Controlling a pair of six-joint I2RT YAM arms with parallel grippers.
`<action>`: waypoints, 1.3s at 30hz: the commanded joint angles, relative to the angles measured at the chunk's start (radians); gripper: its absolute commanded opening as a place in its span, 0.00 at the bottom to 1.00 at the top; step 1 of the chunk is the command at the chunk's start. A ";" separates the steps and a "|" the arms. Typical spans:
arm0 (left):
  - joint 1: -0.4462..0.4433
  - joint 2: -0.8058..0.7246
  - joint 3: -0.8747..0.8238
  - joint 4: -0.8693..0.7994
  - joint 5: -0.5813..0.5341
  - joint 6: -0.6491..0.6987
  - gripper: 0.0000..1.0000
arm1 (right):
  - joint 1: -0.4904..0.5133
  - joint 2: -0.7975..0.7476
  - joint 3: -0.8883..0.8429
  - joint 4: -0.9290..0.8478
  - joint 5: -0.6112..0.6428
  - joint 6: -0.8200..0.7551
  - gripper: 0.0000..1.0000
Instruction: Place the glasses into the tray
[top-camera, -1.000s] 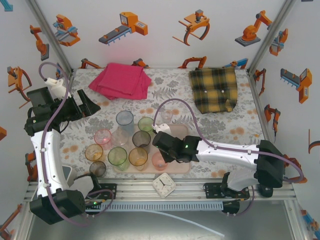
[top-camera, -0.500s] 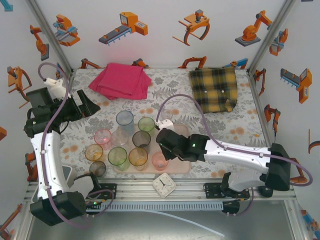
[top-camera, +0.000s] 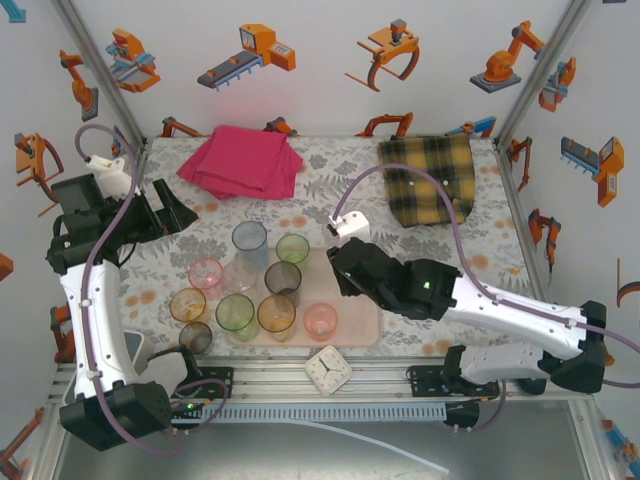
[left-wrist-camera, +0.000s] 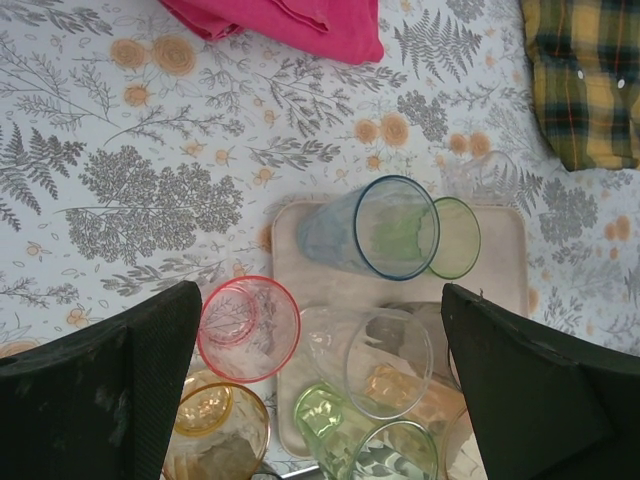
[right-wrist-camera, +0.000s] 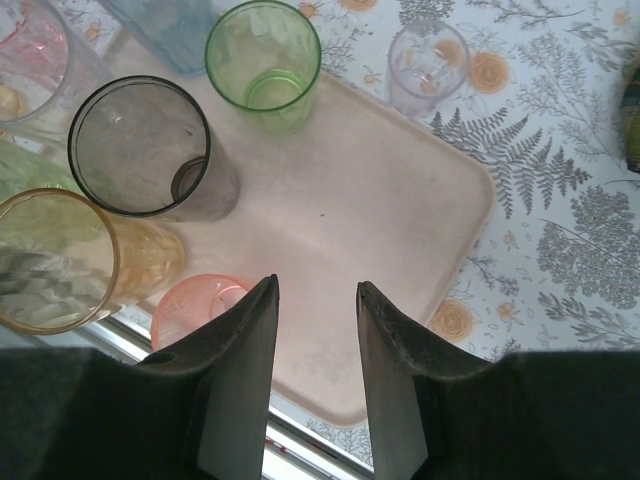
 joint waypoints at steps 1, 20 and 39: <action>0.005 0.015 0.046 -0.027 -0.018 0.037 0.97 | -0.011 -0.071 0.000 -0.002 0.057 -0.026 0.38; 0.005 0.047 0.057 -0.153 -0.116 0.235 0.97 | -0.247 -0.068 0.046 -0.034 -0.163 -0.026 0.39; 0.003 0.017 -0.005 -0.166 -0.093 0.304 0.97 | -0.430 -0.016 0.113 -0.045 -0.272 -0.027 0.39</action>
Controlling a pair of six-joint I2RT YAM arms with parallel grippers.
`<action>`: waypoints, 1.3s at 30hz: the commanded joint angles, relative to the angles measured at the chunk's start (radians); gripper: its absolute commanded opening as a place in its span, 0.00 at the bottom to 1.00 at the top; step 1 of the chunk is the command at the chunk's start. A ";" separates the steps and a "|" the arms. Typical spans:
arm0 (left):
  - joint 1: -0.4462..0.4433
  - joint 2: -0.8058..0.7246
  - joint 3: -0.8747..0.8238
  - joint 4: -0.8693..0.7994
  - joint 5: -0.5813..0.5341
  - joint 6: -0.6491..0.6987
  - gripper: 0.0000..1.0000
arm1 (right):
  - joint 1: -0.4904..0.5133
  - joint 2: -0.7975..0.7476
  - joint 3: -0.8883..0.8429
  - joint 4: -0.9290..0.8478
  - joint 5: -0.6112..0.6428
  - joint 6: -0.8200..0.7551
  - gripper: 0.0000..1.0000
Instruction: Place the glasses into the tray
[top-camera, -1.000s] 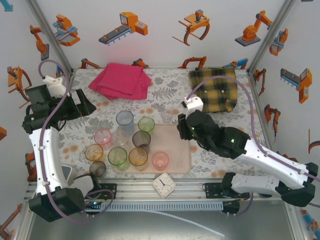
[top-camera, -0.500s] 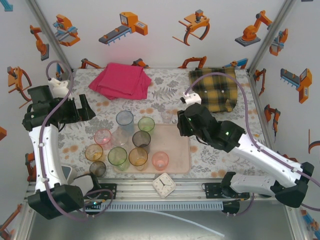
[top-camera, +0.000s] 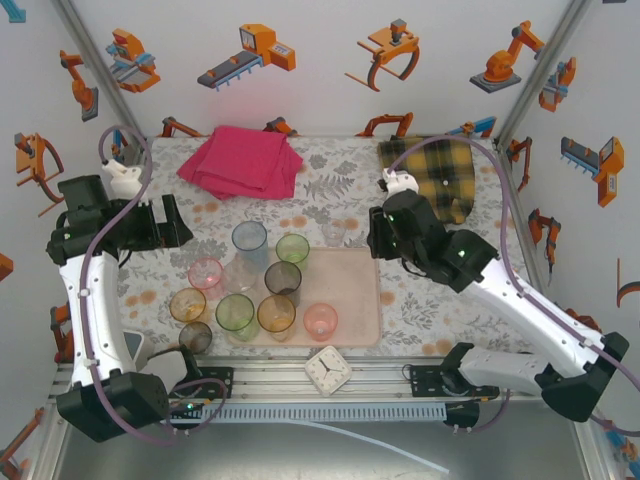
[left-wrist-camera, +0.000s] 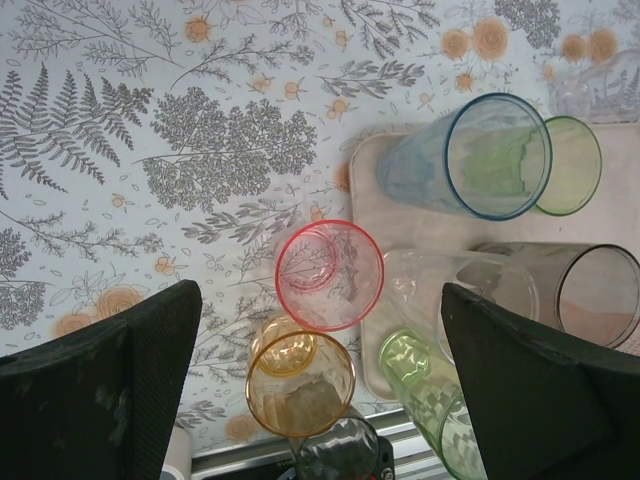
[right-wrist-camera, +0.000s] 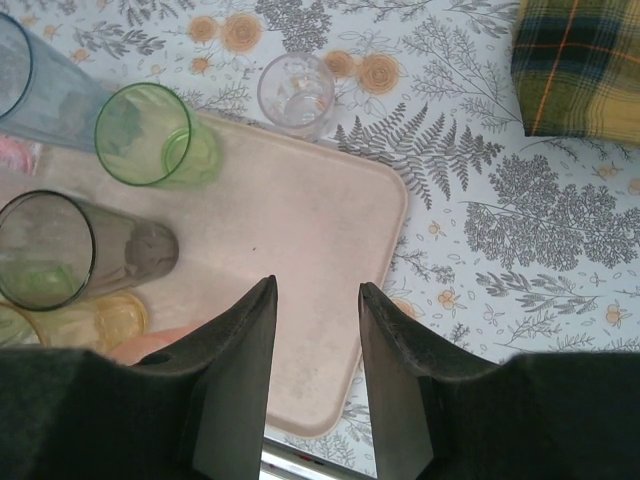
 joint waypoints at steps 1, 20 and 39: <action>0.003 -0.023 -0.017 -0.024 0.011 0.051 0.97 | -0.029 0.032 0.051 0.026 -0.056 -0.011 0.39; 0.003 0.038 -0.076 -0.029 0.011 0.135 1.00 | -0.148 0.162 0.052 0.131 -0.194 -0.024 0.39; -0.030 0.168 -0.164 0.061 -0.023 0.237 0.88 | -0.167 0.085 -0.026 0.134 -0.195 0.020 0.39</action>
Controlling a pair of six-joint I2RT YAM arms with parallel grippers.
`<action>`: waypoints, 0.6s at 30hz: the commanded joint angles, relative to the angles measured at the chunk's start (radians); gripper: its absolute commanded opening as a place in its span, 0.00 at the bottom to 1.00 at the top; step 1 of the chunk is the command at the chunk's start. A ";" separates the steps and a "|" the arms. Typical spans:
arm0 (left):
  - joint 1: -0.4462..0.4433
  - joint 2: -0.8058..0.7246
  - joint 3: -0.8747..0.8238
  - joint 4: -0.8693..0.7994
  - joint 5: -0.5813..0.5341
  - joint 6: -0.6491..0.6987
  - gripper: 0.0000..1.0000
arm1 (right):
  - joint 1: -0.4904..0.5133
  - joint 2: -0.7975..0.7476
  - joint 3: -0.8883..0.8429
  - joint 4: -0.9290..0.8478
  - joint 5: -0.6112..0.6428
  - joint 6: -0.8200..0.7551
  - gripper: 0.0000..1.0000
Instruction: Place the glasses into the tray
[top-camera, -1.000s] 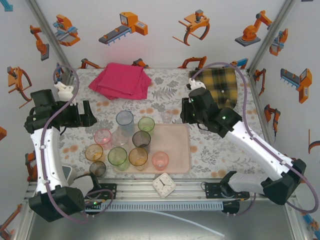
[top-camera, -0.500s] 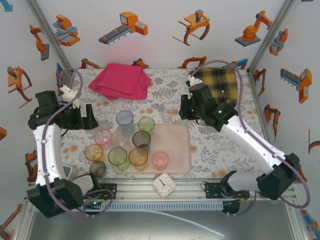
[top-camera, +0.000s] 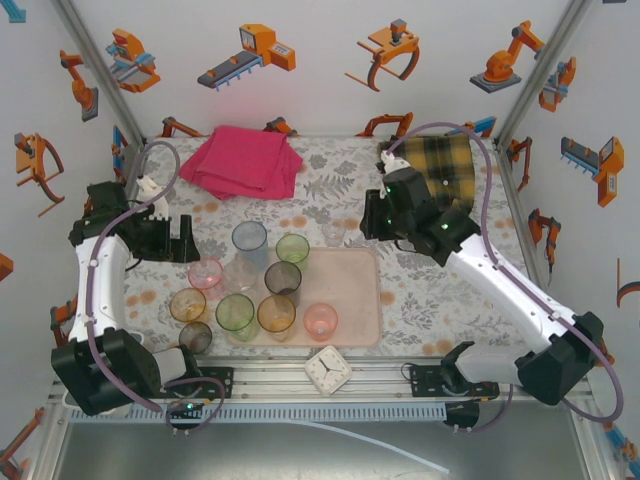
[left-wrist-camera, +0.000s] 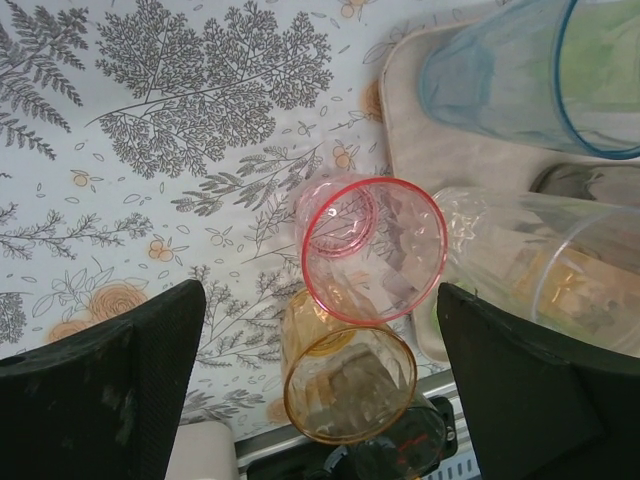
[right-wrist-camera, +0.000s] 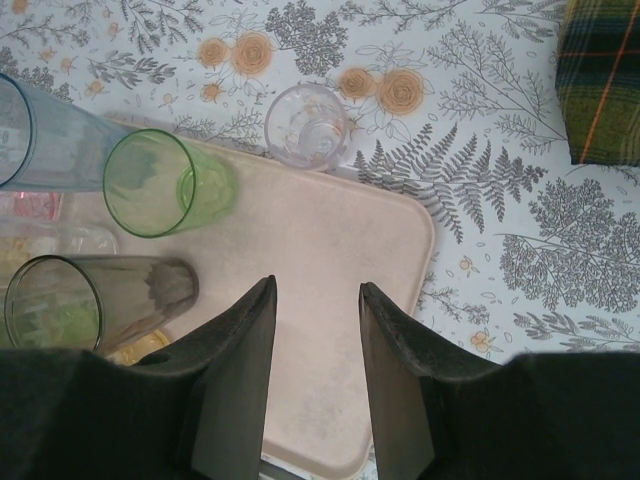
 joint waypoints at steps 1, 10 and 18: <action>-0.006 0.028 -0.027 0.045 0.004 0.036 0.86 | -0.005 -0.041 -0.024 0.012 0.001 0.021 0.39; -0.068 0.063 -0.093 0.156 -0.040 0.073 0.68 | -0.005 -0.052 -0.043 0.011 -0.004 0.040 0.39; -0.084 0.116 -0.117 0.165 -0.033 0.108 0.52 | -0.005 -0.052 -0.044 0.008 -0.003 0.044 0.39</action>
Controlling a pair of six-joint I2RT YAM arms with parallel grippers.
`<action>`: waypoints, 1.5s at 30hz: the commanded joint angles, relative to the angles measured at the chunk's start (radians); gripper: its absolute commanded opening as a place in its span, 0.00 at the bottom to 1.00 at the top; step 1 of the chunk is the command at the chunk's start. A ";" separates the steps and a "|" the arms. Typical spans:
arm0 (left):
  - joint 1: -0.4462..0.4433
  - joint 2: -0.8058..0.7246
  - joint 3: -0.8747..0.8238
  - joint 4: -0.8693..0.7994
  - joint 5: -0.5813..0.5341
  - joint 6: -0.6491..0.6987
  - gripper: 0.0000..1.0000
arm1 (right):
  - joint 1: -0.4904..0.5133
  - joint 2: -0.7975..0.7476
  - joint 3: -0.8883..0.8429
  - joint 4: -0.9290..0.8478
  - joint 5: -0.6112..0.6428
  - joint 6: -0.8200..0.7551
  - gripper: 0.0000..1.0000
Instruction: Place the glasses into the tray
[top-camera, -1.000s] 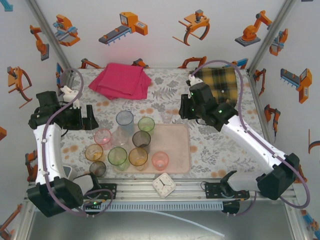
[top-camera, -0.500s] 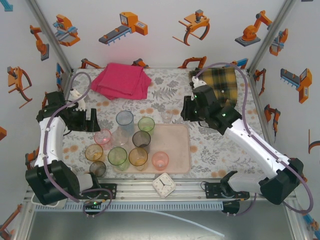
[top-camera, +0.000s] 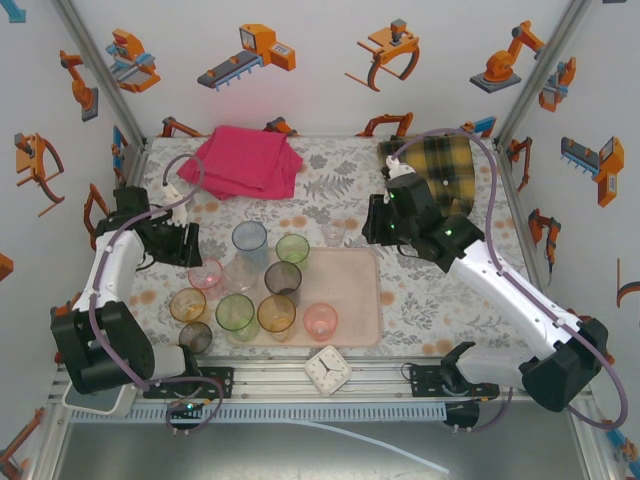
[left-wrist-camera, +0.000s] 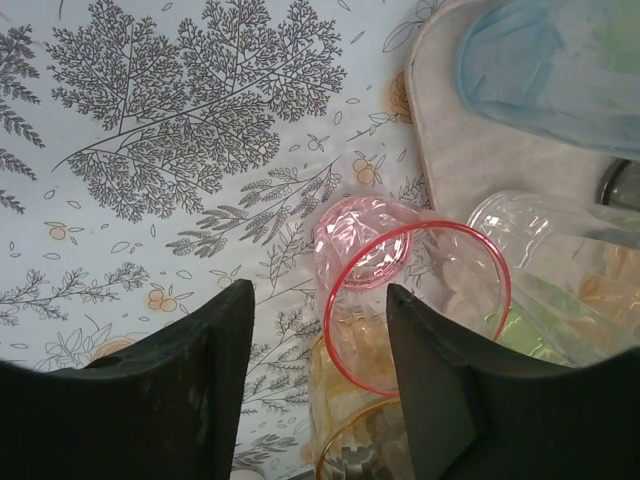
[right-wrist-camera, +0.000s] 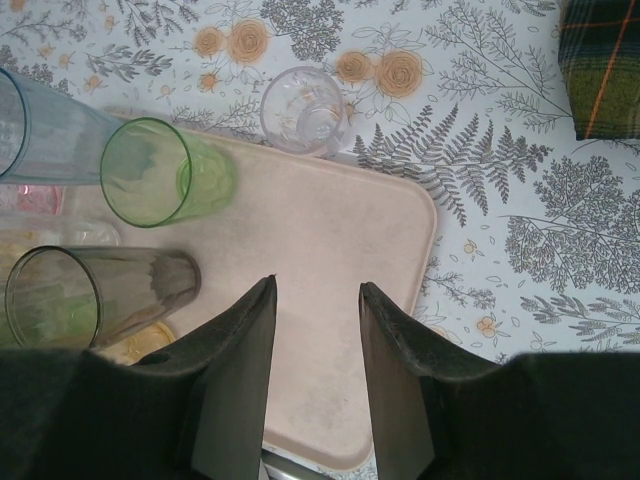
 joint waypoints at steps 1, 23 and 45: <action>-0.008 0.017 -0.013 0.009 0.011 0.048 0.52 | -0.005 -0.019 -0.005 0.008 -0.001 0.015 0.39; -0.029 0.086 -0.044 0.078 -0.043 0.074 0.35 | -0.005 -0.016 -0.012 0.004 0.008 0.019 0.39; -0.034 0.052 0.030 0.031 -0.078 0.014 0.16 | -0.005 -0.013 -0.027 0.020 0.000 0.020 0.39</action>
